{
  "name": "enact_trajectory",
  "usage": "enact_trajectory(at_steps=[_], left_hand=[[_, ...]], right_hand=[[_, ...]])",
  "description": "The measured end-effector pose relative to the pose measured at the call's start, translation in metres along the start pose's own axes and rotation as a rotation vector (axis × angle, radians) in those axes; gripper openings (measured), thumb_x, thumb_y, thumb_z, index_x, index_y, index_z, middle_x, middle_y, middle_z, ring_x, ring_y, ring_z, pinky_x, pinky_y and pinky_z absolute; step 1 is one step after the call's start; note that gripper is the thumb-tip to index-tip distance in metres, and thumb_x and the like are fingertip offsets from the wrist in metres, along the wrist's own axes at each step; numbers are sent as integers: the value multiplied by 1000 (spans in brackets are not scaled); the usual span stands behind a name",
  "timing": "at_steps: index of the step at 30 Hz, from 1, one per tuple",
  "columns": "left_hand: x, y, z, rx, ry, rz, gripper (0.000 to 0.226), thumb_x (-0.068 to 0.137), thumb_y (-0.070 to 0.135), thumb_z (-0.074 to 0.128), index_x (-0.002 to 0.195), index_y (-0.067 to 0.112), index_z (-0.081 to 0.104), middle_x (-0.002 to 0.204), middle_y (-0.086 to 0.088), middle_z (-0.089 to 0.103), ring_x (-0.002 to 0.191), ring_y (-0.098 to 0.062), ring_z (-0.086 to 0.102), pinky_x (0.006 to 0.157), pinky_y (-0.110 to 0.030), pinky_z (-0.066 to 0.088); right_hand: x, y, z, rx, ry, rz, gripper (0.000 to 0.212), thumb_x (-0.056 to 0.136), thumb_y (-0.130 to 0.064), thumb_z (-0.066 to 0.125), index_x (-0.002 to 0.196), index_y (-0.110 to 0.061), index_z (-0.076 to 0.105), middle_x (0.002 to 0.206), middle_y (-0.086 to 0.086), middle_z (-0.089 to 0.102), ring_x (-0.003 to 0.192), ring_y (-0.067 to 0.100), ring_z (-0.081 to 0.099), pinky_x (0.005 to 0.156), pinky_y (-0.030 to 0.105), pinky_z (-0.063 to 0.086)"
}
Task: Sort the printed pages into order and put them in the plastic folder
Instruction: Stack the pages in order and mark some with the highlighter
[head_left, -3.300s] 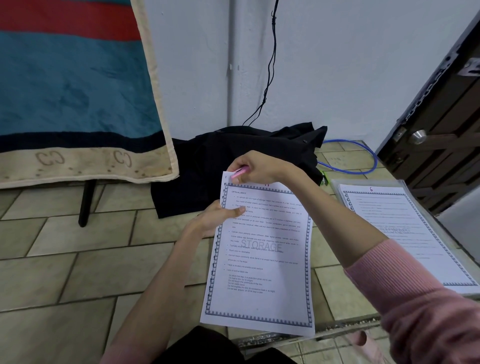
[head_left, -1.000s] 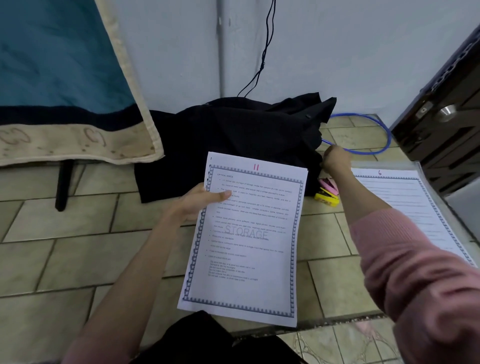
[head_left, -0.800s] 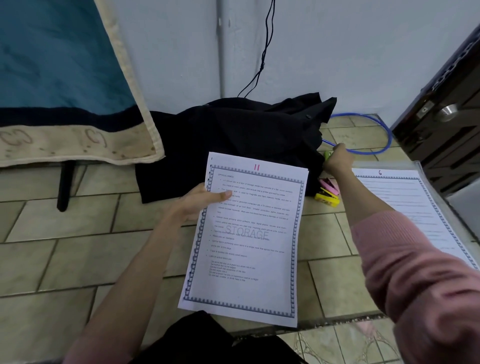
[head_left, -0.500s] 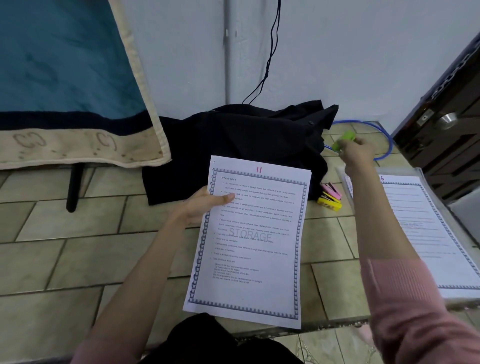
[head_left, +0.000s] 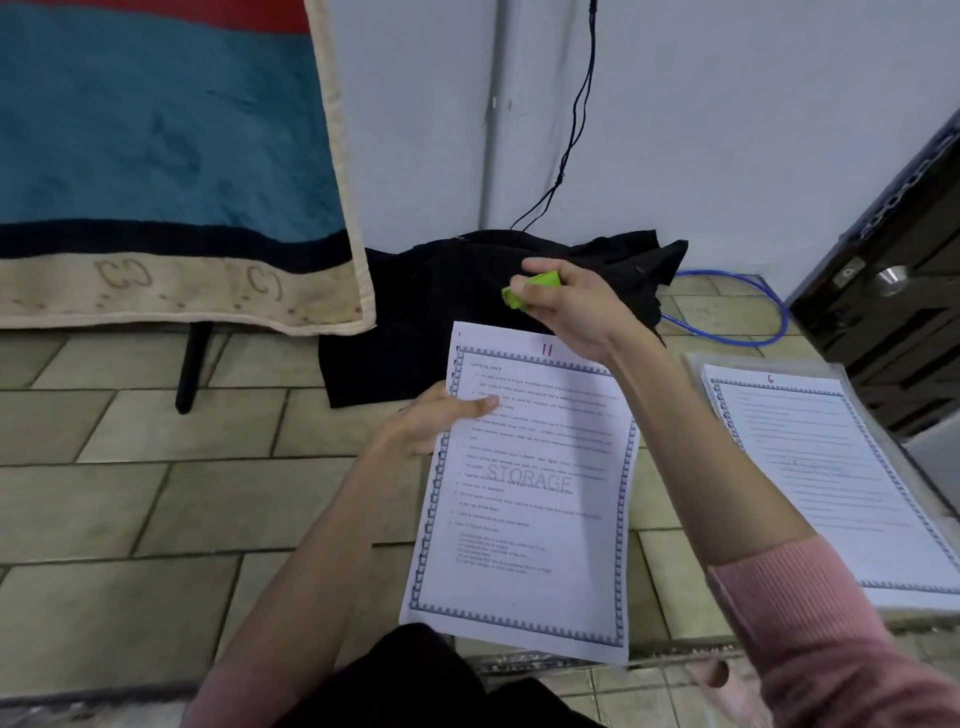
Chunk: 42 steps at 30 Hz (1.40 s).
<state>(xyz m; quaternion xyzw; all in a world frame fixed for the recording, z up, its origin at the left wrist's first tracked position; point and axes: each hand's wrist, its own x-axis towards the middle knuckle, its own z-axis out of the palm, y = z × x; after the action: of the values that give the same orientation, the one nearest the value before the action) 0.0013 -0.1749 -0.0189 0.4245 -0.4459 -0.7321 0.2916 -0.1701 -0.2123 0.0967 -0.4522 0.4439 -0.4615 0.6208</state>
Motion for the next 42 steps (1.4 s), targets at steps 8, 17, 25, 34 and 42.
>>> enact_trajectory(at_steps=[8,17,25,34,42], left_hand=[[-4,-1,-1,-65,20,2,51,83,15,65,132,10,50,131,-12,58,118,-30,57,102,-53,42],[-5,-2,-6,-110,24,4,38,86,12,61,124,9,55,130,-15,58,118,-32,56,103,-52,41],[-6,-1,-7,-120,10,10,45,86,12,61,130,7,52,131,-15,57,119,-32,56,103,-54,41],[-6,3,-3,-150,17,11,24,90,6,55,113,11,60,124,-14,60,116,-36,57,101,-52,42],[-8,2,-3,-126,29,1,33,89,9,58,122,8,56,123,-15,62,112,-32,60,97,-49,47]], right_hand=[[11,-9,30,-784,-168,-147,33,66,-9,84,92,-14,63,80,-2,65,70,7,59,73,18,48],[19,-11,37,-1059,-391,-74,56,71,-14,81,123,-14,59,95,-9,64,85,2,60,83,12,44],[22,-24,28,-1199,-399,-140,33,85,-17,68,117,-13,63,104,-4,63,95,8,57,76,7,42],[24,-18,33,-1336,-500,-34,29,83,-21,71,111,-17,66,96,-4,66,91,12,60,82,29,50],[26,-14,46,-1399,-517,-37,23,85,-26,68,106,-18,66,81,-13,60,79,7,56,68,18,42]])
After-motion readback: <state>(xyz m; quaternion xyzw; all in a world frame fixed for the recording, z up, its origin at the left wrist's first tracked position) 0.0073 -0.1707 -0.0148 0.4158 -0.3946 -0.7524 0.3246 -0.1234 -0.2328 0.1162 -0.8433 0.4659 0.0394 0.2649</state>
